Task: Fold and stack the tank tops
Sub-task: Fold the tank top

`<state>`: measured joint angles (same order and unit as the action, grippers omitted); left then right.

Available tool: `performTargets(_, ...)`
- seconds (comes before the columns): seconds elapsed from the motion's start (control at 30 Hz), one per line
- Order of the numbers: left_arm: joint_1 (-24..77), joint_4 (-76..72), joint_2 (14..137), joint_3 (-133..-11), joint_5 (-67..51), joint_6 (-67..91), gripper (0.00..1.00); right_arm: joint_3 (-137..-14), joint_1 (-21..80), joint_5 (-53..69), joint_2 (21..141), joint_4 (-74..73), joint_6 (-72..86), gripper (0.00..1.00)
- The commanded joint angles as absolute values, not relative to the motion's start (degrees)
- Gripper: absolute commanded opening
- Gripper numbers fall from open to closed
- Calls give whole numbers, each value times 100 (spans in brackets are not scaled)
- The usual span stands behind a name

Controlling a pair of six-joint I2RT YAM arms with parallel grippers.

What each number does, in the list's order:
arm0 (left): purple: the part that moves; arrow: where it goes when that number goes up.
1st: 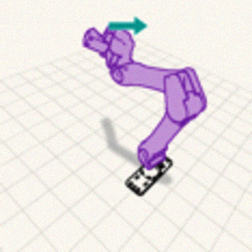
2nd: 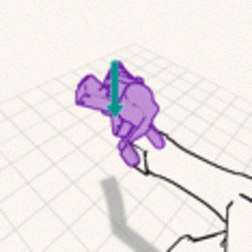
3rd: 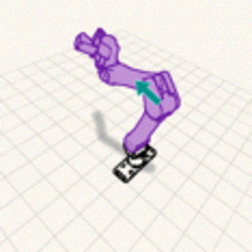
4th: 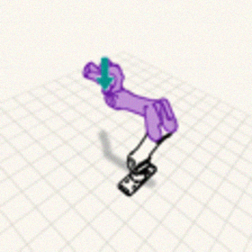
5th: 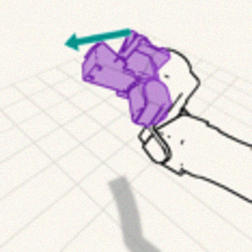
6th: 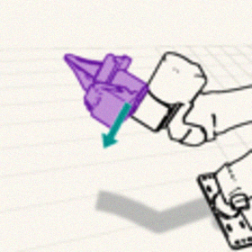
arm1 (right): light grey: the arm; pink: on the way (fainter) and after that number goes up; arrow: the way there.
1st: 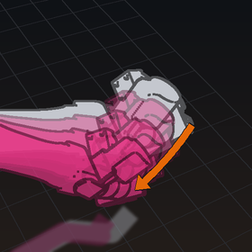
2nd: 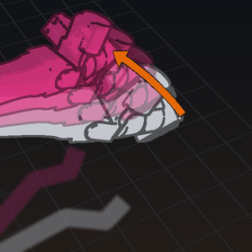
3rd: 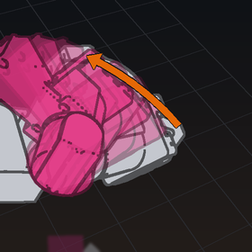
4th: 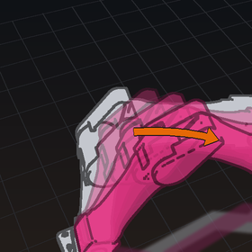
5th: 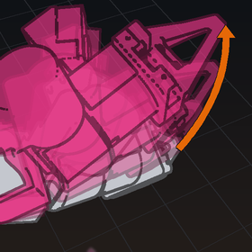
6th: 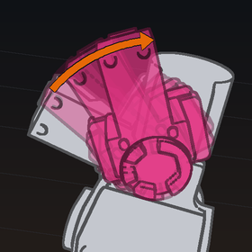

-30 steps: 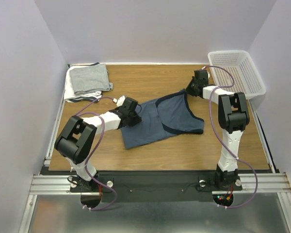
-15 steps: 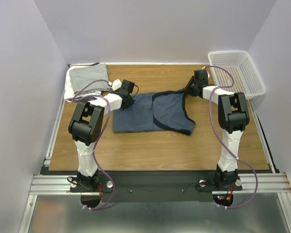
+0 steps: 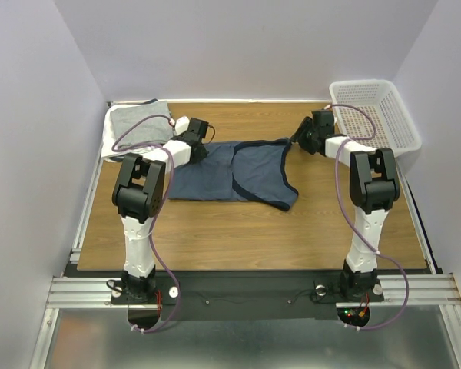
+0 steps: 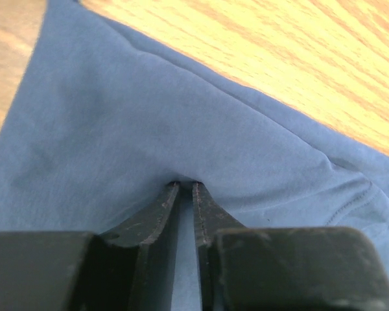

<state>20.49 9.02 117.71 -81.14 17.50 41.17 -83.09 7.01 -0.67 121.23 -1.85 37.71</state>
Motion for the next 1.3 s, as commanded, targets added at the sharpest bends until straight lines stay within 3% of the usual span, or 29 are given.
performTargets(0.0, 2039, 756, 11514, -8358, 1328, 3657, 30, -7816, 642, -71, 11156, -175, 3718, 63)
performTargets(0.17, 2109, 738, 11163, -8525, 1125, 3472, 35, -6586, 755, 299, 9996, -360, 3726, 63)
performTargets(0.33, 2450, 616, 10803, -8596, 1011, 3331, 36, -5109, 1335, -263, 8379, -729, 3788, 61)
performTargets(0.4, 2636, 580, 10784, -8666, 932, 3279, 36, -4528, 1581, -307, 7605, -931, 3840, 52)
performTargets(0.57, 3444, 229, 11047, -8920, 309, 3138, 36, -3780, 2565, -886, 6506, -1379, 4078, 46)
performTargets(0.87, 4402, -386, 12058, -9843, -1159, 2874, 32, -3253, 3717, -1906, 6469, -1775, 4640, 39)
performTargets(1.27, 4711, -773, 12603, -9791, -1793, 2988, 29, -3164, 3753, -2417, 6926, -1161, 4597, 42)
